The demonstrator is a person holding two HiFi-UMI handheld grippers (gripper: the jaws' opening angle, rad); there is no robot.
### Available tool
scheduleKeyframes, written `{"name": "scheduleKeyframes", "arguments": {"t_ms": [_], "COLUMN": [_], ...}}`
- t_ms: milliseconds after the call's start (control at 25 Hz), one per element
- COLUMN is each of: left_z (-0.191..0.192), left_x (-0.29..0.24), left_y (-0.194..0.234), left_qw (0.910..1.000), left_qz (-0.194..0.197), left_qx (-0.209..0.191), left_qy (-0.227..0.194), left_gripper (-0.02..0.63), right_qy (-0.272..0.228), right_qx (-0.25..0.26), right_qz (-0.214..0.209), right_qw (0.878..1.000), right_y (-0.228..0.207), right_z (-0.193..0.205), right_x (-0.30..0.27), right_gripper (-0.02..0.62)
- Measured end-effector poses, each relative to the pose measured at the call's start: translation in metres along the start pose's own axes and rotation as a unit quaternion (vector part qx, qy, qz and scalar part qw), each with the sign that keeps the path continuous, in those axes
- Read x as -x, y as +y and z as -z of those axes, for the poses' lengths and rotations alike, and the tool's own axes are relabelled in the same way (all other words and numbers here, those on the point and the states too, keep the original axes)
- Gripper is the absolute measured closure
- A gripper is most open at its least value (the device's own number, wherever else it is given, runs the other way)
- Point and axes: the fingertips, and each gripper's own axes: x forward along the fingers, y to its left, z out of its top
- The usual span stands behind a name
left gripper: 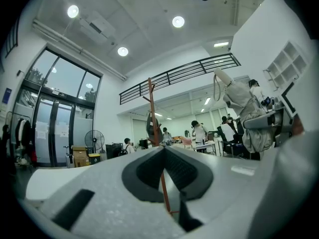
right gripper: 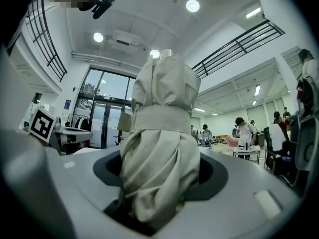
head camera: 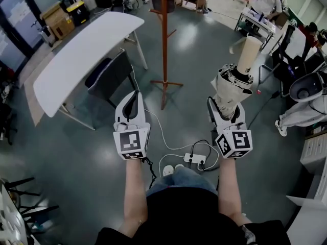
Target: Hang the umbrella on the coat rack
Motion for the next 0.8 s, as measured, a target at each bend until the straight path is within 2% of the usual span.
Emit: {"name": "scheduleKeyframes", "arguments": {"t_ms": [440, 800], "left_z": [0.007, 0.015], "left_x": [-0.015, -0.086], "left_y": [0.0, 0.02], "left_qw": [0.9999, 1.0], "left_qz": [0.011, 0.001], "left_qx": [0.0, -0.003], "left_qy": [0.003, 0.004], "left_gripper": [0.601, 0.6], "right_qy": [0.001, -0.002], "right_qx": [-0.004, -0.011], "right_qz": [-0.002, -0.023], "right_qw": [1.0, 1.0], "right_y": [-0.004, -0.026], "right_z": [0.004, 0.013], "right_x": [-0.009, -0.085], "right_gripper": [0.279, 0.279]}}
